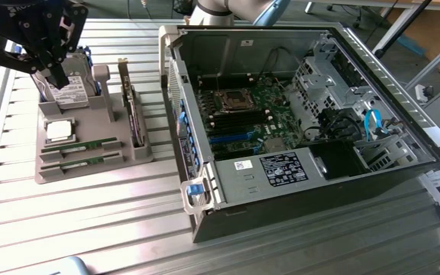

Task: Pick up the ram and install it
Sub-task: 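Pick up the ram and move it above insertion slot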

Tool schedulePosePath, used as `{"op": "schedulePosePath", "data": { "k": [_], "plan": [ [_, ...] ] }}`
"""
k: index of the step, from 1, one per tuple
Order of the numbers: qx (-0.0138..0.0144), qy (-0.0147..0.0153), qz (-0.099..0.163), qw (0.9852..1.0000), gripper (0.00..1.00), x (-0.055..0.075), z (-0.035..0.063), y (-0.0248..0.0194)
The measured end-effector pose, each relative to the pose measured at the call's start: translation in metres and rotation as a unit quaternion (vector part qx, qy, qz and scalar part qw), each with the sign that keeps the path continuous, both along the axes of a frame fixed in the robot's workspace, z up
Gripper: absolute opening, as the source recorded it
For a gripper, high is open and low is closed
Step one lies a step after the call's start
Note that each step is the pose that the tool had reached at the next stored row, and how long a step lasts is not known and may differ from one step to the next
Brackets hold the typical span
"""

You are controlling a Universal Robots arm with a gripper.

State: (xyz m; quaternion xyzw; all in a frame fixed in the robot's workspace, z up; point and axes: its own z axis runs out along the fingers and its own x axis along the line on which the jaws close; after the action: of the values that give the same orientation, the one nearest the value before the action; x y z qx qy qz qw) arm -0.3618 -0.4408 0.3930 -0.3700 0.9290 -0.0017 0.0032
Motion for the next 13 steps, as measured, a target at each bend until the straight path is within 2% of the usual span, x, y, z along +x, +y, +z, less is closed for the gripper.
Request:
{"op": "schedulePosePath", "data": {
  "k": [13],
  "plan": [
    [-0.0027, 0.0, 0.034, 0.9994, 0.11, 0.0, 0.0, 0.0]
  ]
}}
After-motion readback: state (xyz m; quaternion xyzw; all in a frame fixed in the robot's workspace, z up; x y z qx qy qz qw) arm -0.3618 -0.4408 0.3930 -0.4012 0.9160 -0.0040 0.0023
